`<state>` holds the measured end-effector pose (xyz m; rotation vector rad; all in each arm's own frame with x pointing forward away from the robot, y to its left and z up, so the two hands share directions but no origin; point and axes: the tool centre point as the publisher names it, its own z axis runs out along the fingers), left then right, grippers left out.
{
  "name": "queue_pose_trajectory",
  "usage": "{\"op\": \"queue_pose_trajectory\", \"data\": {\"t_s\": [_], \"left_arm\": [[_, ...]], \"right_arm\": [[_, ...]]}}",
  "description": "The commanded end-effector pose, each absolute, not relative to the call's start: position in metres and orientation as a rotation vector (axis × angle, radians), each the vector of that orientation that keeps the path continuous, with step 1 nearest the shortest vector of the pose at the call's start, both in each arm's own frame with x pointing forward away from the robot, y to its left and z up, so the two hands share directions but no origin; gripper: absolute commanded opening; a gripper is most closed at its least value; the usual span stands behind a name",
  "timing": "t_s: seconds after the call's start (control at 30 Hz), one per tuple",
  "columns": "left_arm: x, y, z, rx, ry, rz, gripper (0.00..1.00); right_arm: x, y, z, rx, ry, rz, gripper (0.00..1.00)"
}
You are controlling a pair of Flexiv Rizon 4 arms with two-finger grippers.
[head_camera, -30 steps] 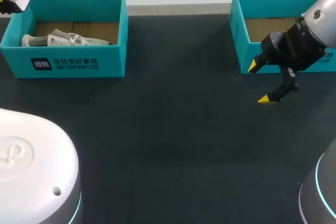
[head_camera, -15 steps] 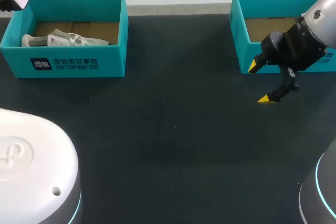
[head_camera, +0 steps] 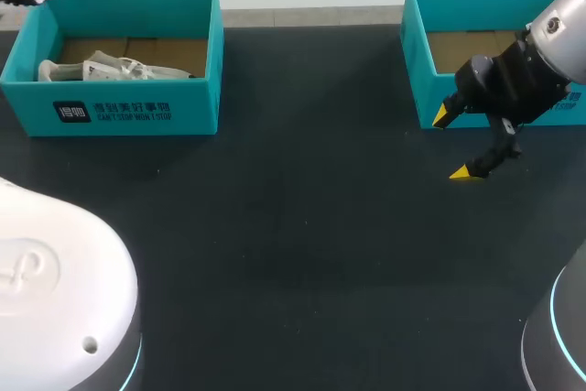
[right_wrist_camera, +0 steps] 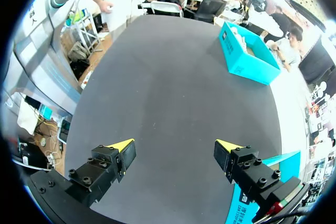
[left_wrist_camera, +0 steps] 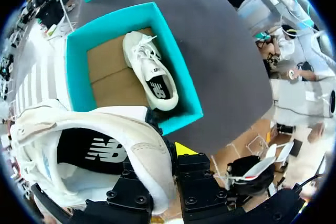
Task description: Take the shoe out of the shoebox, open the shoe tongue, remove and reinsert the insole, then place the shoe into the shoebox
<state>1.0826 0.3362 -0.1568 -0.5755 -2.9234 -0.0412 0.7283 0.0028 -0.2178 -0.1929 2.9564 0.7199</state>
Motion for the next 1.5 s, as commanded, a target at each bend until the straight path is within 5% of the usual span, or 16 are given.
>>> {"op": "queue_pose_trajectory", "data": {"t_s": [0.03,0.27,1.5], "left_arm": [[1.088,0.354,-0.154,-1.645,-2.412,-0.369,0.0],[1.086,0.378,-0.143,-2.231,-2.053,-0.483,0.0],[1.093,0.344,-0.162,-1.959,-2.202,-0.465,0.0]], "right_arm": [[0.729,0.004,-0.219,-0.192,2.957,0.716,1.0],[0.729,0.004,-0.219,-0.192,2.957,0.716,1.0],[0.729,0.004,-0.219,-0.192,2.957,0.716,1.0]]}}
